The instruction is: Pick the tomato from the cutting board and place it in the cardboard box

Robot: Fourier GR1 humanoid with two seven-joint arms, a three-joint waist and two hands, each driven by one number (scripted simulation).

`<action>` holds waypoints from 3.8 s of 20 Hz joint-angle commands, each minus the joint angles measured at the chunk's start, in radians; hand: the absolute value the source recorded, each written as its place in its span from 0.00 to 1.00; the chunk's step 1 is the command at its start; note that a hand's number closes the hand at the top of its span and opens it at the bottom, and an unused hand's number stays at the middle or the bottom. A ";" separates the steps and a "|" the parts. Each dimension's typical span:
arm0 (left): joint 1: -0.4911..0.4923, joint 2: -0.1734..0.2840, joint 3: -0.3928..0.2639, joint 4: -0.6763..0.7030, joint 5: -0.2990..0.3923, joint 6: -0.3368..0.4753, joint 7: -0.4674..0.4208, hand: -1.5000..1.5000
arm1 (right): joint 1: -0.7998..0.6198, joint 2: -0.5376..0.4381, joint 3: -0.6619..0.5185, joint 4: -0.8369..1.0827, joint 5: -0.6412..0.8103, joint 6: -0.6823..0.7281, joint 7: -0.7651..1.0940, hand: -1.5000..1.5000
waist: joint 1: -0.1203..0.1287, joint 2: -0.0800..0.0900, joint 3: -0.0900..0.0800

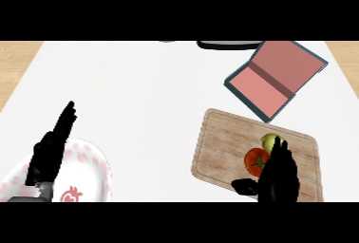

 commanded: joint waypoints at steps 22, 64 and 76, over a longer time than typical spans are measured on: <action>0.031 -0.061 0.027 -0.051 -0.060 -0.044 0.021 0.50 | -0.099 -0.360 -0.189 0.118 -0.101 0.089 -0.427 1.00 | 0.023 0.011 0.005; 0.017 -0.101 0.050 -0.027 -0.102 -0.097 0.008 0.50 | -1.115 -0.652 -0.474 1.111 -0.691 0.464 -1.488 1.00 | 0.034 0.008 0.000; -0.035 -0.122 0.063 -0.001 -0.123 -0.090 0.027 0.50 | -1.190 -0.443 -0.439 1.391 -0.585 0.295 -1.398 0.00 | 0.039 0.014 0.001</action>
